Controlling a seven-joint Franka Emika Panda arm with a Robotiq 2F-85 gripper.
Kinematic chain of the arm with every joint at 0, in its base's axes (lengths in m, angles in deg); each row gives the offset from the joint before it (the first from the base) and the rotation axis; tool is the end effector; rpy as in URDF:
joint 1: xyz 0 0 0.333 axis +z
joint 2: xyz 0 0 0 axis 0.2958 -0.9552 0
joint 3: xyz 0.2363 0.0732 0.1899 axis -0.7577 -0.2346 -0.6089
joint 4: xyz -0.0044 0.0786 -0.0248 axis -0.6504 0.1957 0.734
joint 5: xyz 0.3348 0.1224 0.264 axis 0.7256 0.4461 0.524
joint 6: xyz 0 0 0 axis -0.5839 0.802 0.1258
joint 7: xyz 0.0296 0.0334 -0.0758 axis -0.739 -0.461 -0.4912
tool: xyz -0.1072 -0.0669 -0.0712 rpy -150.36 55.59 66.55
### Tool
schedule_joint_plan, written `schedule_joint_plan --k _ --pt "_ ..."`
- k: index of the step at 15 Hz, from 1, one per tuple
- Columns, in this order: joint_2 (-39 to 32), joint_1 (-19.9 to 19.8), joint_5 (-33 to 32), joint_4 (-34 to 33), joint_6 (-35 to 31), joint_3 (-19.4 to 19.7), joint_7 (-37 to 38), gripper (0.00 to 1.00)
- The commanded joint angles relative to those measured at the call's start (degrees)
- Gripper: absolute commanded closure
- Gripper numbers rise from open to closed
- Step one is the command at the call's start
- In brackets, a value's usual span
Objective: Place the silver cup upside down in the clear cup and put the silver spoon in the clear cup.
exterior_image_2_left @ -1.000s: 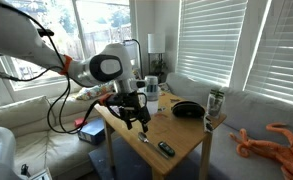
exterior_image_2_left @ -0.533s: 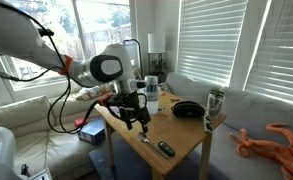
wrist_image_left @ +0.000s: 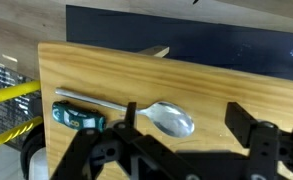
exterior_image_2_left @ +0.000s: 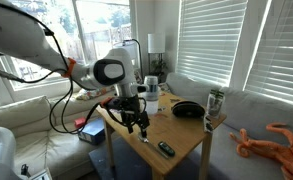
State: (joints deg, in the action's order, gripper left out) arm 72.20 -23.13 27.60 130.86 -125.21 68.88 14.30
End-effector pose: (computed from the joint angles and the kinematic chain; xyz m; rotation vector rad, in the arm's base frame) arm 0.4596 -0.0861 0.3342 2.8090 0.0539 -0.0450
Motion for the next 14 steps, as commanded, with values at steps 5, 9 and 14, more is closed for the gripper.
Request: schedule_joint_plan --k 5,9,14 --pt "-1.9 -0.4 -1.3 -0.9 -2.8 -0.4 2.5 0.49" --pt "-2.1 -0.4 -1.5 -0.8 -4.2 -0.5 2.3 0.44" --pt "-2.3 -0.4 -1.7 -0.7 -4.5 -0.5 2.2 0.93"
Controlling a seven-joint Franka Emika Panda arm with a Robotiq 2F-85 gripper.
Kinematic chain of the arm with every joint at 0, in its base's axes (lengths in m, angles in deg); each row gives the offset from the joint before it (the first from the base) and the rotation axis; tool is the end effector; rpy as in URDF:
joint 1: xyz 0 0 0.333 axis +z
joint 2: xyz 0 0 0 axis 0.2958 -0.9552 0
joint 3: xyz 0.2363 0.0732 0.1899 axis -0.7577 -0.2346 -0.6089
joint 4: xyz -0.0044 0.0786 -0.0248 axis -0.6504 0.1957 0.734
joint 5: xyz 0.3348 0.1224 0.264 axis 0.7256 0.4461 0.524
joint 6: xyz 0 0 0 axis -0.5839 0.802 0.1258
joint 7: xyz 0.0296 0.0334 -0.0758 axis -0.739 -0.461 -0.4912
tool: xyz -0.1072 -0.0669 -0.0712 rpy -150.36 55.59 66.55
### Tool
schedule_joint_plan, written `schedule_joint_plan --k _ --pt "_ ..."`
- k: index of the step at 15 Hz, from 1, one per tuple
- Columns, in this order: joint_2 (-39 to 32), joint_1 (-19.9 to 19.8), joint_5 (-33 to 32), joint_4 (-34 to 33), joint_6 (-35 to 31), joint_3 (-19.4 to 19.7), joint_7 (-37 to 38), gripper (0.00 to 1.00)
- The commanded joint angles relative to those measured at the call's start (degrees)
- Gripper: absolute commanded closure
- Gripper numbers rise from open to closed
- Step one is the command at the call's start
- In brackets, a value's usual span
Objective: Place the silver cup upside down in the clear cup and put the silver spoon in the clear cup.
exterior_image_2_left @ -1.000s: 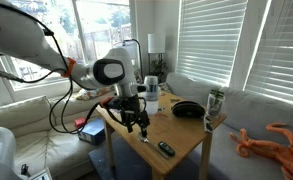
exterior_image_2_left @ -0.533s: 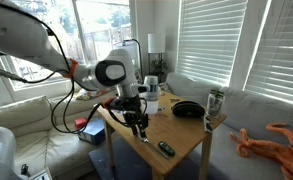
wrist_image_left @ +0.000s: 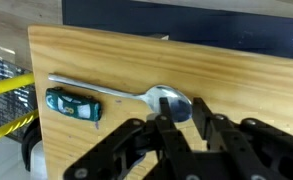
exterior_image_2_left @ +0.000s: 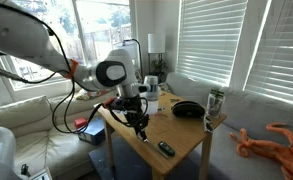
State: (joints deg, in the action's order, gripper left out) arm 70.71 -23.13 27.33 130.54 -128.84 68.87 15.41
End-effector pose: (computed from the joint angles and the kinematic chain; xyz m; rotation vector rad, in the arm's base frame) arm 0.4706 -0.0838 0.3298 2.8138 0.0503 0.0196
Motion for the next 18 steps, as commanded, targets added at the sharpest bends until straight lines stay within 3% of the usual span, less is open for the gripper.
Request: schedule_joint_plan --k 1,9,18 --pt "-0.9 -0.4 -1.5 -0.4 -0.9 -0.5 1.0 0.99" --pt "-0.2 -0.6 -2.3 -2.2 0.9 -0.5 1.0 0.98" --pt "6.1 -1.0 -4.1 -5.6 7.1 -0.2 -2.1 0.99"
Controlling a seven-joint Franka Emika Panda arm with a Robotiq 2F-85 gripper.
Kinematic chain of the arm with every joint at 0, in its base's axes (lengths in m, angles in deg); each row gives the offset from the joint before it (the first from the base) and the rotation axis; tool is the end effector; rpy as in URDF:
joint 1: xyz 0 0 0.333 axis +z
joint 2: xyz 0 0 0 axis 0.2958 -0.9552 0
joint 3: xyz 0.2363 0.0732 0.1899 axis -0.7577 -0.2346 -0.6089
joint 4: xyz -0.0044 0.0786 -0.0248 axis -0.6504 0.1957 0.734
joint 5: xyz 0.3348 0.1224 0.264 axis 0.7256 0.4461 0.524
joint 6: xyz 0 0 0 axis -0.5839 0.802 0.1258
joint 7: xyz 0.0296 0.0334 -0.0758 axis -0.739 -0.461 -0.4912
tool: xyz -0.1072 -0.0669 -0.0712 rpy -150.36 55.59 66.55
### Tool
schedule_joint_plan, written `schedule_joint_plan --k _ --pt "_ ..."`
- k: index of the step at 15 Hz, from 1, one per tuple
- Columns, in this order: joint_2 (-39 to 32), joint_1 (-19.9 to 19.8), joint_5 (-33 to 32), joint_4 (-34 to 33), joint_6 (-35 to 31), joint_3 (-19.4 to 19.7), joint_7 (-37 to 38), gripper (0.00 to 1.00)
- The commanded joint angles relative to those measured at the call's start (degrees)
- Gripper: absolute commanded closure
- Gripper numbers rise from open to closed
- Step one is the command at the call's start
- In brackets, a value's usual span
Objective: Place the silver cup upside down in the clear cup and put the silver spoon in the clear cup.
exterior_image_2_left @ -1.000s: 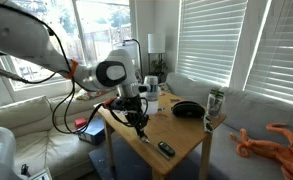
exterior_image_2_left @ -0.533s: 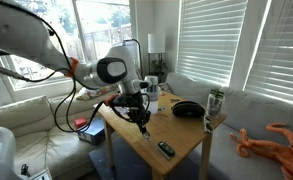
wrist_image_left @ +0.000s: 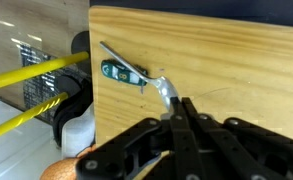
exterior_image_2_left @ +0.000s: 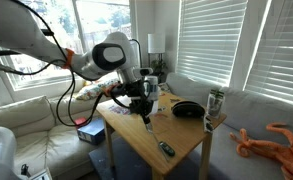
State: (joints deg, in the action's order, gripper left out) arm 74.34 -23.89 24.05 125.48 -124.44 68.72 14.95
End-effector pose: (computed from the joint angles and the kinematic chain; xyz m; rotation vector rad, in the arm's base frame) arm 0.4826 -0.0997 0.4010 2.7347 0.0313 0.1137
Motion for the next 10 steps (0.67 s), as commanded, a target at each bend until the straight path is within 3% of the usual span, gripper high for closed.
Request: schedule_joint_plan --k 1,10 --pt "2.8 -0.4 -1.6 -0.6 3.1 -0.3 -1.6 0.99" --pt "7.1 -0.3 -1.3 -2.6 4.4 0.2 -4.1 0.99"
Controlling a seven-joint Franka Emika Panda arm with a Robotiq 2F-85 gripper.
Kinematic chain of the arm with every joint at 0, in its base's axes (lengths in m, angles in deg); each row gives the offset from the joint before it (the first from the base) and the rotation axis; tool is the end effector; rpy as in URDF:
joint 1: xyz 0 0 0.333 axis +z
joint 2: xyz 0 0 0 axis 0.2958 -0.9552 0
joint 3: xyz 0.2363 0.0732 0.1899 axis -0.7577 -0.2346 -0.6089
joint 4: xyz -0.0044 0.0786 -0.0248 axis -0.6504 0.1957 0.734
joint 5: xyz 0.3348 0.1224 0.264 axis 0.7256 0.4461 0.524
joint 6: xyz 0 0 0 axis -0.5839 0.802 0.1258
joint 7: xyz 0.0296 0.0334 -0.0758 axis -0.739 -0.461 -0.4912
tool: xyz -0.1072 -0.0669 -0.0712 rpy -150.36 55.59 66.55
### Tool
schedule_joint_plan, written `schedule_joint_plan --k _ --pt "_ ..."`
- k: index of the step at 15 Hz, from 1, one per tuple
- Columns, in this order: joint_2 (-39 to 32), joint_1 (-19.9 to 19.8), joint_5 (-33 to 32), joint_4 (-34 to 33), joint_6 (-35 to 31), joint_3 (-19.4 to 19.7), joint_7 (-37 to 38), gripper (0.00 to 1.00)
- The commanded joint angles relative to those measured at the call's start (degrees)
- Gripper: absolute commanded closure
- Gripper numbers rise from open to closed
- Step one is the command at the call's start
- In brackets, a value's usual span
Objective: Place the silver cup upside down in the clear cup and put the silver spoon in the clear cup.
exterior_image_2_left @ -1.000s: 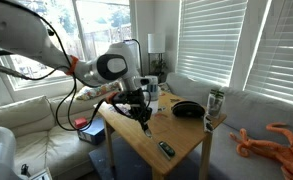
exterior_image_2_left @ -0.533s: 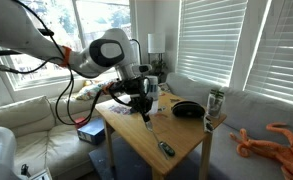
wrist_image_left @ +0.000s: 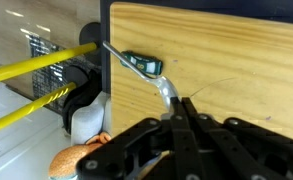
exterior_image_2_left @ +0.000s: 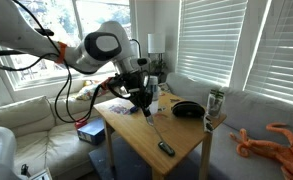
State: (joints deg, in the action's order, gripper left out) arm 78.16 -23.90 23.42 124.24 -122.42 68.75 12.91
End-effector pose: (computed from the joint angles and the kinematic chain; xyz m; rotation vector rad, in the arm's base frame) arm 0.4769 -0.1026 0.4424 2.7052 0.0507 0.1728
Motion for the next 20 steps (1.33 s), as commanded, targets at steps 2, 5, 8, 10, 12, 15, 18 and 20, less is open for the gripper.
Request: schedule_joint_plan --k 2,5,8,10,12,15,18,20 --pt "4.9 0.0 0.4 -3.0 2.9 0.5 -2.8 0.99" --pt "5.9 0.7 4.4 -7.0 6.2 0.7 -2.2 0.99" --pt "5.2 1.6 9.4 -11.1 7.8 0.8 -0.9 0.99" --pt "4.4 2.6 13.5 -13.1 7.4 0.8 -0.5 0.99" --pt "3.8 3.9 17.6 -14.7 6.9 0.7 -0.8 0.99" --pt "3.0 6.5 22.9 -16.3 6.5 0.6 -2.3 0.99" --pt "2.3 8.8 27.3 -18.2 7.0 0.8 -4.3 0.99" --pt "1.6 9.6 29.6 -19.9 8.5 1.1 -5.6 0.99"
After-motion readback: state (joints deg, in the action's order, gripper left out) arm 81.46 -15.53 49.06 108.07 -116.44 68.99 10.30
